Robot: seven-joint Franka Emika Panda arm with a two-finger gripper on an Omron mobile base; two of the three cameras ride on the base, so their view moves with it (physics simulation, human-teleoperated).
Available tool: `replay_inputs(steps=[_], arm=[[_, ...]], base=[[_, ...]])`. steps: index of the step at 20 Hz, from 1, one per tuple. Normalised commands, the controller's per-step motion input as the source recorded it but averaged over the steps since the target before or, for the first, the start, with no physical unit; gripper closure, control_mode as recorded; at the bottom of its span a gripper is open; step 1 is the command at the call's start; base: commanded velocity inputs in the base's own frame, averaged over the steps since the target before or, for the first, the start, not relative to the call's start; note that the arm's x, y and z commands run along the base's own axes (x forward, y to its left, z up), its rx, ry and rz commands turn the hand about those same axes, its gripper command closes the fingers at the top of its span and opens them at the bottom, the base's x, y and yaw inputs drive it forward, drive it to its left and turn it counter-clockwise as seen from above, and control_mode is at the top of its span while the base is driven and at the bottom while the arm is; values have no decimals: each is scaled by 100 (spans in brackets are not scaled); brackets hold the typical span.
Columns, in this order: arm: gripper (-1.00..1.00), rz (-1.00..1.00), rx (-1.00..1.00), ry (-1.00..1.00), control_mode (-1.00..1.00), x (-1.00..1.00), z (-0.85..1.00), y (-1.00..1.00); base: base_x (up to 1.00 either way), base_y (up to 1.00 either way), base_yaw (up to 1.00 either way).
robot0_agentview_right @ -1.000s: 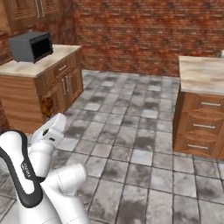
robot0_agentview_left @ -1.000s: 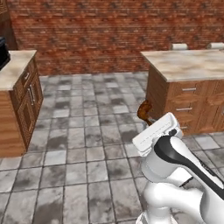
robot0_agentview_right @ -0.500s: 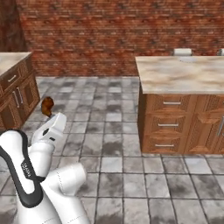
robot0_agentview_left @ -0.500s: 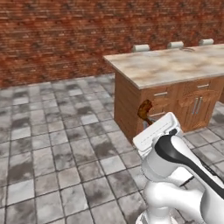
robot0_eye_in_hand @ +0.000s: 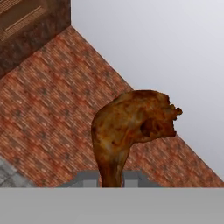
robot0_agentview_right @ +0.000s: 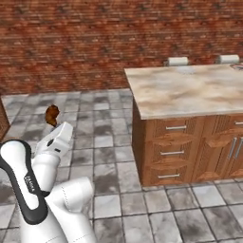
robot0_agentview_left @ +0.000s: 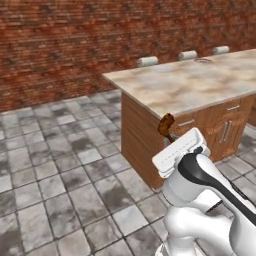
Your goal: Take the chicken drumsticks from the pan and place one on each plate on the dining counter.
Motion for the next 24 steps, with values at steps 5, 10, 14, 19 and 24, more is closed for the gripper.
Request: replay_inputs(steps=[5,10,14,19,24], arm=[[100,0,0,0,100,0,0,0],[100,0,0,0,100,0,0,0],[100,0,0,0,100,0,0,0],[100,0,0,0,100,0,0,0],[100,0,0,0,100,0,0,0]], base=[[100,88,-30],[100,85,-27],[100,86,-29],[100,78,-29],[100,93,-33]])
